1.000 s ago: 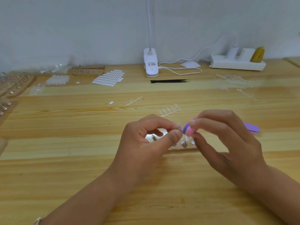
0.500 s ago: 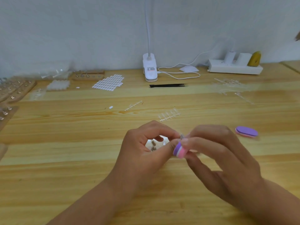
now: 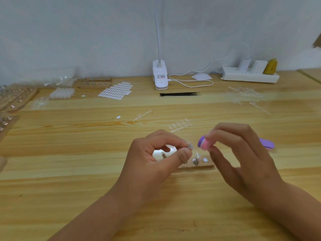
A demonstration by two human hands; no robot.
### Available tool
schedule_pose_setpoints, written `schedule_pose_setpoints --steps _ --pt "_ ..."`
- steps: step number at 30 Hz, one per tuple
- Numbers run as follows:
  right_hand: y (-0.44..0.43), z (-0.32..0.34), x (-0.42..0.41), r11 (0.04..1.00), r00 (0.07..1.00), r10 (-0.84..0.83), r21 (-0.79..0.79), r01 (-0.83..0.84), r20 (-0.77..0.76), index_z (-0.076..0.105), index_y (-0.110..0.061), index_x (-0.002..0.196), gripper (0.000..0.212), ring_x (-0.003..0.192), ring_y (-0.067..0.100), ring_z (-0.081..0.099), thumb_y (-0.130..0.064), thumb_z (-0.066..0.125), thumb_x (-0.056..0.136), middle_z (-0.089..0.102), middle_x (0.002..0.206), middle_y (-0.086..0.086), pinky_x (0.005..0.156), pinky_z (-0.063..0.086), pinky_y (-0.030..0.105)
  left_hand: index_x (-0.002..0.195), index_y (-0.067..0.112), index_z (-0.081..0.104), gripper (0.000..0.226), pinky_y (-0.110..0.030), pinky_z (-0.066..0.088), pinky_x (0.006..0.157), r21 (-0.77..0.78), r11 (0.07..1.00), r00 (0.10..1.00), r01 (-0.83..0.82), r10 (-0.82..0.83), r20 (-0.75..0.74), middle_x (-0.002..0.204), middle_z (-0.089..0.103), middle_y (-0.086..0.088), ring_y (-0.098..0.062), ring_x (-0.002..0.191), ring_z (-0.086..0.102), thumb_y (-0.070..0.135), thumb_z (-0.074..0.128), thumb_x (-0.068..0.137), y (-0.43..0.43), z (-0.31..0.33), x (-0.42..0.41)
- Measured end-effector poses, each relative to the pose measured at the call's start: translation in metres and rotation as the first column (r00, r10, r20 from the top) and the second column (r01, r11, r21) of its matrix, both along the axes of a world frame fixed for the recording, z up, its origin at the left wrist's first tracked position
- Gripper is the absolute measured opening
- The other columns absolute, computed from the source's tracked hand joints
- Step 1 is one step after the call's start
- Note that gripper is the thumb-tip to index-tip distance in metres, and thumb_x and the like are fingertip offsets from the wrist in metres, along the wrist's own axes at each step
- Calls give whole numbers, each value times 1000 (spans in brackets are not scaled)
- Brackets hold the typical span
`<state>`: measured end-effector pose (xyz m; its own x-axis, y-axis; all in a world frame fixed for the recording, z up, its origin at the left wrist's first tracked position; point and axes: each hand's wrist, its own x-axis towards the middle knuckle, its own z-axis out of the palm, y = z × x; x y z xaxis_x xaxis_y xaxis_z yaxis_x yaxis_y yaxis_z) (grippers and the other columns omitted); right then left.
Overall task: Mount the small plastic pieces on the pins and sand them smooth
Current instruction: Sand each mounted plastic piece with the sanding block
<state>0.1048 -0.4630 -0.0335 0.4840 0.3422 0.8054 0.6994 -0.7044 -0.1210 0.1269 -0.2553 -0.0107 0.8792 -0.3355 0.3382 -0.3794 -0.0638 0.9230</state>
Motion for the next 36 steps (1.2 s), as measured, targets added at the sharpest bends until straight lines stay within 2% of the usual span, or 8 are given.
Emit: schedule_pose_setpoints --steps 4,9,16,22,25,29,33,36 --pt "11 -3 -6 997 996 72 -30 -70 50 55 -11 124 29 113 14 55 -3 61 97 54 119 3 100 43 22 78 20 76 15 -28 43 74 13 999 999 35 -35 27 77 68 14 -6 75 60 34 75 73 -3 0 -2" --pt "-2 2 -1 999 1000 4 32 -4 2 53 -18 124 26 121 -3 47 -8 55 100 48 122 -11 103 36 16 76 22 75 6 -36 45 78 -18 996 996 90 -90 -15 77 69 13 -9 79 61 28 77 75 1 2 0" --pt "1 0 -1 999 999 30 -41 -30 -13 54 -15 121 23 111 13 54 -6 57 99 53 118 -1 99 41 20 75 21 76 3 -41 47 79 -12 998 998 62 -62 -23 77 69 12 -10 78 61 22 78 74 1 -1 1" --pt "10 -1 -8 995 996 87 -58 -86 16 57 -10 124 28 110 15 57 -3 59 98 55 119 2 100 41 21 78 21 76 12 -22 43 74 56 998 997 30 -34 65 77 70 11 -6 76 61 31 77 72 -1 0 0" --pt "-2 2 -2 997 999 36 -64 -37 -12 63 -11 124 29 108 17 58 -1 59 98 58 117 2 97 45 24 77 17 75 5 -33 47 71 34 999 998 26 -28 50 77 70 8 -11 76 62 19 78 74 1 0 2" --pt "-7 5 -1 999 1000 -15 32 15 -27 63 -8 122 26 108 15 60 -1 60 97 60 115 2 94 46 26 77 23 75 5 -25 46 72 124 989 992 -80 67 106 81 69 15 -8 83 63 18 76 75 4 0 3" --pt "3 1 -3 995 997 70 -74 -73 -41 62 -3 126 28 104 22 60 2 55 99 64 113 9 97 42 25 83 22 77 9 -13 47 75 165 964 947 -208 155 282 89 68 12 -6 90 65 15 78 77 2 -4 0" --pt "1 1 0 995 997 33 -88 -38 -64 62 -2 126 30 103 23 58 3 54 98 65 112 12 98 40 24 85 24 77 8 -23 51 77 168 956 938 -241 185 295 87 72 18 -2 88 68 20 74 79 3 -5 1"
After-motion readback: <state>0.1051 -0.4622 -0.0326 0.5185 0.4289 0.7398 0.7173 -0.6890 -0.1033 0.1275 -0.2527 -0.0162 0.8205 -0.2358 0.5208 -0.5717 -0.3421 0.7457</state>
